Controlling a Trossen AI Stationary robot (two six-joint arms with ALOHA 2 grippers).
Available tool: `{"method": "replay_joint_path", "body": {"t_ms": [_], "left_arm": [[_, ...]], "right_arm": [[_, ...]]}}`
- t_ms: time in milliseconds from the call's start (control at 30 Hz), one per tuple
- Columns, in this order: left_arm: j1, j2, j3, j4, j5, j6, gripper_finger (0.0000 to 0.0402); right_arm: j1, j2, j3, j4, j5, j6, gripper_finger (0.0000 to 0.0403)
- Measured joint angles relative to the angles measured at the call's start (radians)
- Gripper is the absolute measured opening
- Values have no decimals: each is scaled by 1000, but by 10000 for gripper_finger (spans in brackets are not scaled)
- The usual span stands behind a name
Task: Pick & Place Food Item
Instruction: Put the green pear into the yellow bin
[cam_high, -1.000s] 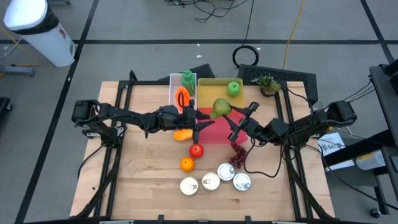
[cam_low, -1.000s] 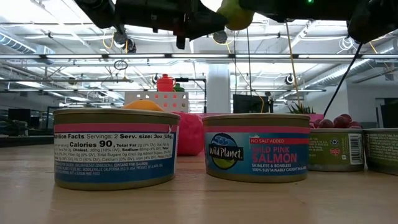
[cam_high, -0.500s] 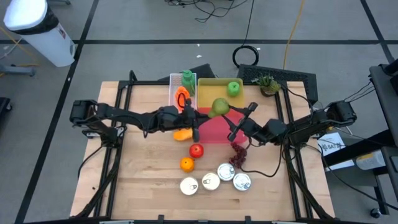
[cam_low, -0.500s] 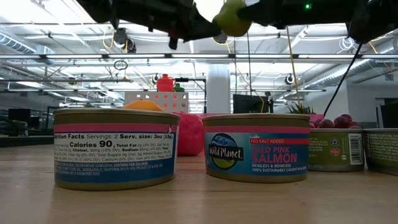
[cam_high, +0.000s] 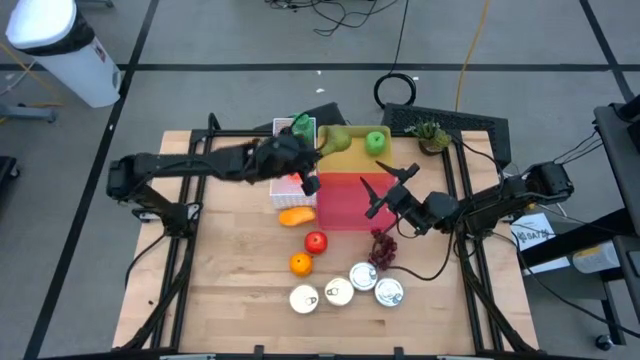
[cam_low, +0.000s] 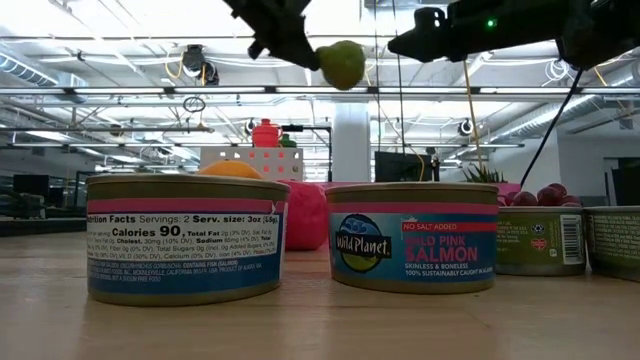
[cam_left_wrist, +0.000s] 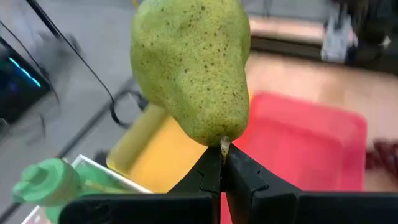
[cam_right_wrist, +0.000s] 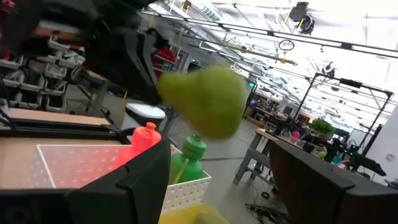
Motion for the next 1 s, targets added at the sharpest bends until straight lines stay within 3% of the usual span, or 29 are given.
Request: {"method": "replay_joint_path", "body": {"t_ms": [233, 467, 633, 733, 900, 1000], "left_arm": [[119, 171, 266, -221, 249, -2, 5], [182, 302, 294, -338, 401, -19, 5], [175, 340, 295, -454, 415, 23, 5], [173, 341, 295, -481, 418, 33, 5], [168, 342, 295, -490, 417, 34, 7], [165, 342, 295, -488, 437, 34, 5]], "right_arm": [[-23, 0, 0, 12, 2, 0, 252], [-27, -6, 0, -60, 59, -7, 253], [-36, -91, 29, -364, 60, 130, 253], [-77, -142, 64, -550, -75, 306, 253], [-226, -166, 140, -862, -450, 522, 253], [-330, -132, 188, -934, -659, 574, 254]]}}
